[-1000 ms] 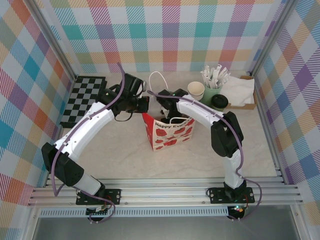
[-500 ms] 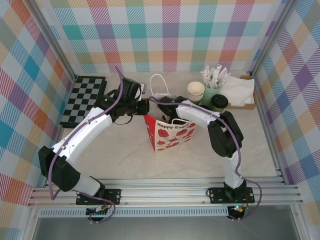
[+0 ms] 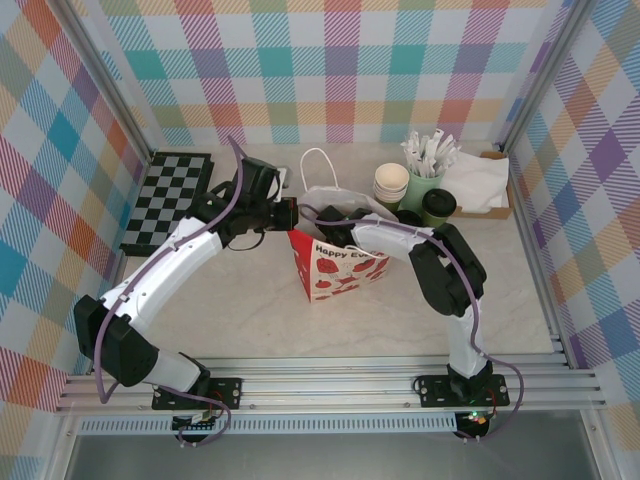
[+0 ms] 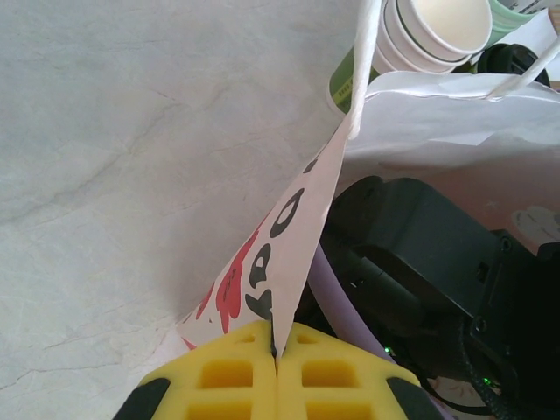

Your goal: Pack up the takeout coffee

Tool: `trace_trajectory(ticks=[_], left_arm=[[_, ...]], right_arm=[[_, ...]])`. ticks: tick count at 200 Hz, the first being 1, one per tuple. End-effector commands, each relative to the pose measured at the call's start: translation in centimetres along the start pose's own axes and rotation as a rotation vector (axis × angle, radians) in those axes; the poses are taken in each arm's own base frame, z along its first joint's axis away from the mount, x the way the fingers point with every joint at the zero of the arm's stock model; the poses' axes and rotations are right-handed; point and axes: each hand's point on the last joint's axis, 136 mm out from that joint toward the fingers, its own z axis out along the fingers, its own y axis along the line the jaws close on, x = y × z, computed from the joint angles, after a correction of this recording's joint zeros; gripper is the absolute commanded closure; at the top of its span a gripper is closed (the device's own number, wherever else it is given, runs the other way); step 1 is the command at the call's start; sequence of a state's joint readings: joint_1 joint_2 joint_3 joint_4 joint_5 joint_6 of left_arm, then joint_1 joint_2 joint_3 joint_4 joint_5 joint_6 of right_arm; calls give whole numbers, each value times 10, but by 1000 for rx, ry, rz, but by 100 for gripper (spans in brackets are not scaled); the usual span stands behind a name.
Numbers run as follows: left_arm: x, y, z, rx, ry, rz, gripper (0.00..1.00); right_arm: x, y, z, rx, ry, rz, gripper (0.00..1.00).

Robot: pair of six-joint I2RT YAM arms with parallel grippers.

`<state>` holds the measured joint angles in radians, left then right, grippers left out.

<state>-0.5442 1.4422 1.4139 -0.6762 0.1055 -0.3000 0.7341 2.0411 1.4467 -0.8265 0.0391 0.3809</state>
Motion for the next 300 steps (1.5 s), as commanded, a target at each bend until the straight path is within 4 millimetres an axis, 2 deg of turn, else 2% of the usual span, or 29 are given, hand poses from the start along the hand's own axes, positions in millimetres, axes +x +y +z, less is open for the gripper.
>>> trace_trajectory(ticks=[1, 14, 34, 52, 71, 87, 104, 133, 179, 208, 239, 259, 276, 300], left_arm=[[-15, -8, -8, 58, -63, -5, 97], [-16, -8, -9, 51, -65, -1, 97], [-15, -5, -11, 41, -72, 14, 97], [-14, -4, -10, 40, -78, 31, 97], [-11, -8, -10, 64, -66, 40, 100], [-11, -8, -11, 62, -68, 33, 100], [-12, -5, -12, 43, -72, 21, 100], [-13, -3, -15, 23, -65, -12, 100], [-8, 3, -13, 2, -58, -114, 100], [-4, 0, -14, 16, -52, -117, 100], [-3, -1, -16, 24, -49, -118, 100], [-4, -1, -15, 18, -47, -115, 100], [-5, -1, -13, 14, -45, -117, 100], [-6, 1, -12, 3, -42, -117, 100]], right_arm=[[1, -4, 12, 28, -15, -17, 57], [-3, 1, -2, 1, -47, -22, 52], [-14, 19, -40, -103, -153, -48, 34], [-21, 30, -64, -162, -208, -74, 25], [-22, 39, -78, -211, -221, -101, 21], [-19, 33, -78, -179, -212, -92, 20], [-13, 25, -72, -140, -191, -84, 31], [0, 20, -59, -124, -152, -66, 62], [10, 24, -33, -102, -114, -96, 82], [7, 22, -16, -64, -79, -107, 89], [6, 16, 14, -20, -41, -129, 90], [3, 15, 22, -5, -26, -143, 90], [-3, 14, 11, 14, -43, -151, 90], [-11, 25, -30, -29, -103, -182, 86]])
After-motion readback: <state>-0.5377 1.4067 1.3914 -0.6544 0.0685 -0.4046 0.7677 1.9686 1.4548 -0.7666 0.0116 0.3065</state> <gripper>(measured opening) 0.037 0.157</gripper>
